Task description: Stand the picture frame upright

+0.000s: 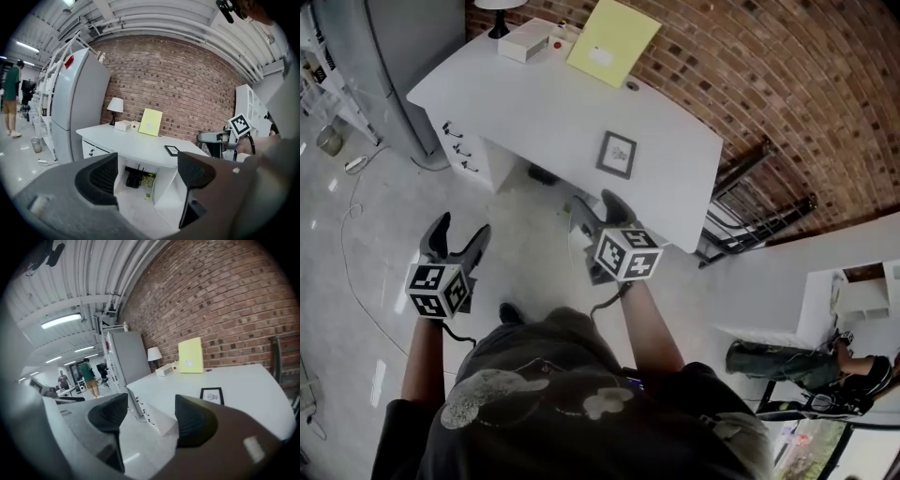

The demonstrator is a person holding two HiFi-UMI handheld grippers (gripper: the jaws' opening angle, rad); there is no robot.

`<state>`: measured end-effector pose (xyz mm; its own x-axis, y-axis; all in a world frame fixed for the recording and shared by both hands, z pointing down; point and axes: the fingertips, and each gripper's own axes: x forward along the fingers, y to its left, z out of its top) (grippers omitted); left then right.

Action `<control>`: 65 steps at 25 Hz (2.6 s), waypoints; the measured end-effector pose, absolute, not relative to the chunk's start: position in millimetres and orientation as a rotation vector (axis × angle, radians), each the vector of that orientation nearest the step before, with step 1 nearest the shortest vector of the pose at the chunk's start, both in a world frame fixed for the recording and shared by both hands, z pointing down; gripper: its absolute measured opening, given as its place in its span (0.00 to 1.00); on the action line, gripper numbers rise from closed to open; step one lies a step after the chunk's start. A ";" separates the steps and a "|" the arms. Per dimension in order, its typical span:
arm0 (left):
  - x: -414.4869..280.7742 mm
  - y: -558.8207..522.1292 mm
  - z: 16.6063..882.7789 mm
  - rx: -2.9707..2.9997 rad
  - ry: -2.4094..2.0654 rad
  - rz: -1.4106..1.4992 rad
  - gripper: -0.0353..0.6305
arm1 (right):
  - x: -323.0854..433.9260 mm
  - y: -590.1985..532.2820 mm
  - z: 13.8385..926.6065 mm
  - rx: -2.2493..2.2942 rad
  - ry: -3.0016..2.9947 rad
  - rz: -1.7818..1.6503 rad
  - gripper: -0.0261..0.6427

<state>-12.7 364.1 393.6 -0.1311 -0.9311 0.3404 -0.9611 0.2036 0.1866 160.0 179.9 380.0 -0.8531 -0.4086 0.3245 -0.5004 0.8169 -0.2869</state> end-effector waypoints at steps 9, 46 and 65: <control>-11.2 319.7 420.8 1.936 -1.817 0.164 0.63 | 193.4 139.9 407.6 1.055 -2.574 0.600 0.50; -54.6 -2.5 458.2 1.979 -1.580 0.524 0.63 | 209.9 -115.5 575.0 1.232 -2.023 0.645 0.26; -108.2 -81.9 445.3 2.304 -1.280 0.569 0.63 | 138.1 -140.4 491.0 1.280 -2.093 0.504 0.15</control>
<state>-108.2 -81.9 445.3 0.4864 -0.6808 0.5477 -0.8627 -0.4735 0.1776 138.1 -140.4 491.0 -0.3330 -0.6509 0.6823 -0.8900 0.4559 0.0005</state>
